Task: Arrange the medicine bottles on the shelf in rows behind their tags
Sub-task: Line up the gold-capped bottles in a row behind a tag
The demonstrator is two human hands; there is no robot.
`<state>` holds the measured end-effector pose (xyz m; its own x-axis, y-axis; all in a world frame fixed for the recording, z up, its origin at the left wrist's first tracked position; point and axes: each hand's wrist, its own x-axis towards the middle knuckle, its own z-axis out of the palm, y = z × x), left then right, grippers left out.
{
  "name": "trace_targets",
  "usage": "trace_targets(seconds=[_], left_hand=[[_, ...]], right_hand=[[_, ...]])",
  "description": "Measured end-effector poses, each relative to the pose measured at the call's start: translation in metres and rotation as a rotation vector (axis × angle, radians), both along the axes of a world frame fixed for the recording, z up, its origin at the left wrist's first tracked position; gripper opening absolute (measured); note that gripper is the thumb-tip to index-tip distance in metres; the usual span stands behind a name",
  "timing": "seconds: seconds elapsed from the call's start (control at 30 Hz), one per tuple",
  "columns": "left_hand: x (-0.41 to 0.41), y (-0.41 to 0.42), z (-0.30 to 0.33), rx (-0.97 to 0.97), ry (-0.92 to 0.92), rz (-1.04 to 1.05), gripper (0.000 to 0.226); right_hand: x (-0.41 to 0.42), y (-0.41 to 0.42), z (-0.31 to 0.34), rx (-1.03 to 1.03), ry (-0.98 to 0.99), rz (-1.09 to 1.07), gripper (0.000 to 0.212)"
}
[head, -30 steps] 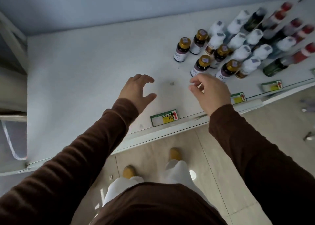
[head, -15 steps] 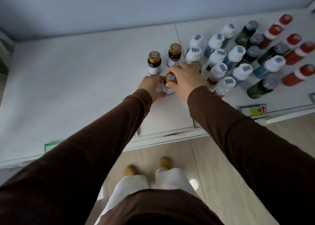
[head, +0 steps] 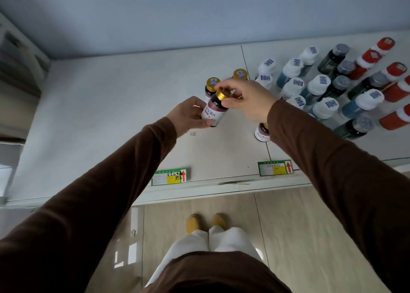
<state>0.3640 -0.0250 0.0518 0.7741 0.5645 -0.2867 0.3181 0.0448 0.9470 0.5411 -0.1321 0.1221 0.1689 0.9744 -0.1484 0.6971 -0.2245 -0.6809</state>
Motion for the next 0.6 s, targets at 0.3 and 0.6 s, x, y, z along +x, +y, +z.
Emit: trace_targets(seconds=[0.3, 0.6], left_hand=[[-0.101, 0.021, 0.034, 0.111, 0.042, 0.052, 0.037], [-0.246, 0.058, 0.026, 0.235, 0.089, 0.091, 0.039]], right_hand=[[-0.085, 0.041, 0.028, 0.081, 0.018, 0.207, 0.045], [-0.242, 0.083, 0.012, 0.102, -0.047, 0.087, 0.044]])
